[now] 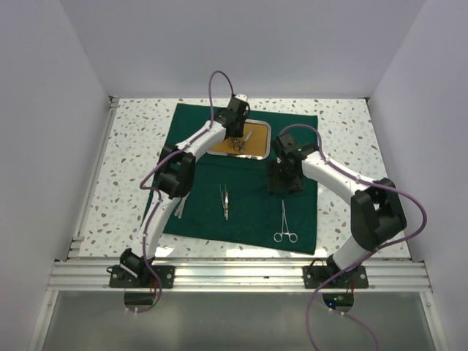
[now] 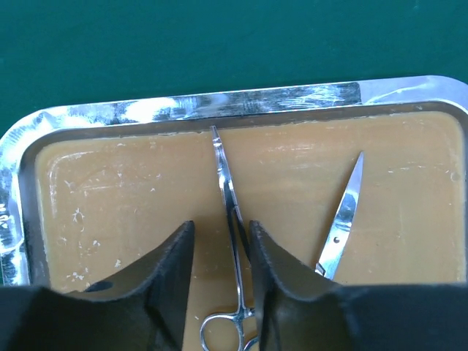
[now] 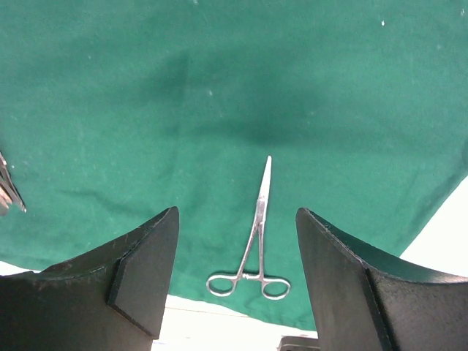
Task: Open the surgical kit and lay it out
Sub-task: Pick up the medical item from the container.
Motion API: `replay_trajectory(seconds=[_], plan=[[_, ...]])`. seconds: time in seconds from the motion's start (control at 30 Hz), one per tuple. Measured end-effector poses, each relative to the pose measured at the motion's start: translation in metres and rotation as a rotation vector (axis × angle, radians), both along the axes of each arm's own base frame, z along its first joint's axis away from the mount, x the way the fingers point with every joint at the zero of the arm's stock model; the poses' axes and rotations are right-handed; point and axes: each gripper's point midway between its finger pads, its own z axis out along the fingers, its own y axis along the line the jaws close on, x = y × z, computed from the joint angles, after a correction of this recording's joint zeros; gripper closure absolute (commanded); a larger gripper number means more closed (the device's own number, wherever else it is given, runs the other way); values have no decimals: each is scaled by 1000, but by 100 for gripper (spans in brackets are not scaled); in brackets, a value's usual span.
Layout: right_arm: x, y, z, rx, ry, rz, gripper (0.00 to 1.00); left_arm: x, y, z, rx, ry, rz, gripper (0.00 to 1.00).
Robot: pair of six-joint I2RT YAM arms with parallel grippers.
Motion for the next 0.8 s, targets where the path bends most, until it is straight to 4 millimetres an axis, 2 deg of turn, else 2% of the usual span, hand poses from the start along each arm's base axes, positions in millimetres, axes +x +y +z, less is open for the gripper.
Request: replay_trajectory(seconds=[0.03, 0.1, 0.27, 0.67, 0.8], plan=[[2, 1, -1, 0, 0, 0, 31, 0, -1, 0, 8, -4, -1, 72], [3, 2, -1, -1, 2, 1, 32, -1, -4, -1, 23, -14, -5, 77], [4, 2, -2, -3, 5, 3, 32, -7, -14, -2, 56, -29, -19, 100], [2, 1, -6, -6, 10, 16, 33, -12, -16, 0, 63, -25, -26, 100], [0, 1, -6, -4, 13, 16, 33, -19, -15, 2, 72, 2, -31, 100]])
